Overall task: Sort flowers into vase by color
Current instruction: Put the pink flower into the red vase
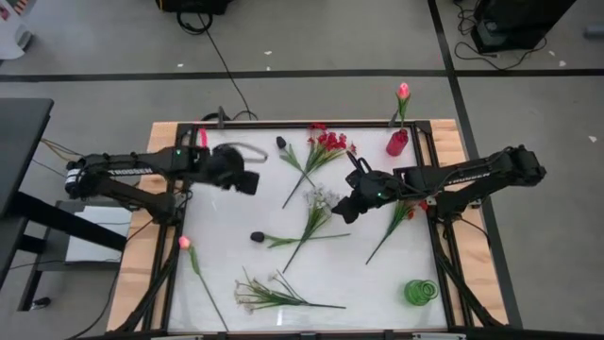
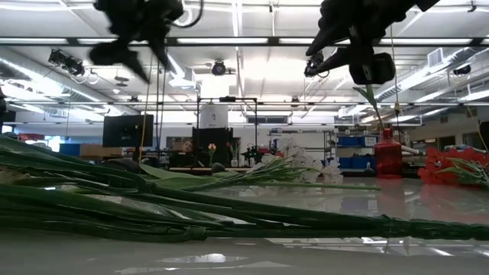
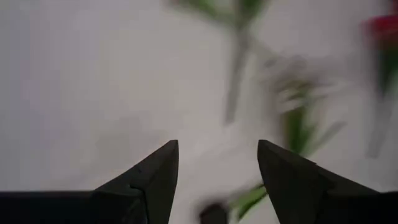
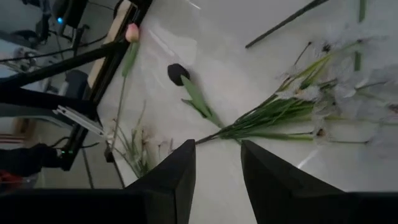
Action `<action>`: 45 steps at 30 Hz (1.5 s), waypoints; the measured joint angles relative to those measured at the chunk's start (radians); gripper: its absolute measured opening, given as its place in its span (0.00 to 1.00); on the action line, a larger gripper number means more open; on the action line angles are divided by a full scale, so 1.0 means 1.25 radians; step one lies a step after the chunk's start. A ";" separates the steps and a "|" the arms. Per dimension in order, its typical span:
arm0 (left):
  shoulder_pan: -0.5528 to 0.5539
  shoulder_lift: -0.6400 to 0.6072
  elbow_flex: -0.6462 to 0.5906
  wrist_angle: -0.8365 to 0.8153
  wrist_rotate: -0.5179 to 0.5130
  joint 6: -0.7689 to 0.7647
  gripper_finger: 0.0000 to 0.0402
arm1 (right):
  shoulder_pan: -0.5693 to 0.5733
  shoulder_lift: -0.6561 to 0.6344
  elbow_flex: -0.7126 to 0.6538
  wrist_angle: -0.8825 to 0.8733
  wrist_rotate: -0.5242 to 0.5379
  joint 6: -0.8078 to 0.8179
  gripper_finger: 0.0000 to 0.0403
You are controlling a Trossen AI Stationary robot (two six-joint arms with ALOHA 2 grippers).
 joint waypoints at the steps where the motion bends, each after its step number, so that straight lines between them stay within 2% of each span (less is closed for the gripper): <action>1: -0.023 0.000 0.000 -0.035 -0.010 -0.054 0.56 | -0.003 0.000 0.000 -0.005 -0.005 -0.008 0.34; 6: -0.156 0.003 0.000 -0.089 -0.029 -0.283 0.55 | -0.009 -0.009 0.000 -0.035 -0.021 -0.046 0.34; 12: -0.308 0.065 0.000 -0.148 -0.039 -0.539 0.52 | -0.009 -0.027 0.000 -0.085 -0.014 -0.083 0.34; 18: -0.437 0.147 0.000 -0.190 0.018 -0.716 0.49 | -0.009 -0.041 0.000 -0.092 -0.014 -0.111 0.34; 24: -0.536 0.228 0.000 -0.150 0.081 -0.857 0.47 | -0.015 -0.042 0.000 -0.092 -0.051 -0.114 0.34; 28: -0.586 0.286 0.000 -0.149 0.160 -0.897 0.47 | -0.016 -0.042 0.000 -0.092 -0.087 -0.130 0.34; 33: -0.650 0.336 -0.004 -0.121 0.185 -0.894 0.47 | -0.016 -0.042 0.000 -0.092 -0.110 -0.145 0.34; 37: -0.696 0.341 -0.055 -0.062 0.230 -0.897 0.47 | -0.016 -0.042 0.000 -0.092 -0.124 -0.147 0.34; 42: -0.740 0.340 -0.113 -0.006 0.340 -0.929 0.47 | -0.016 -0.042 0.000 -0.092 -0.155 -0.148 0.34; 45: -0.752 0.340 -0.136 0.005 0.361 -0.935 0.47 | -0.016 -0.042 0.000 -0.093 -0.161 -0.153 0.34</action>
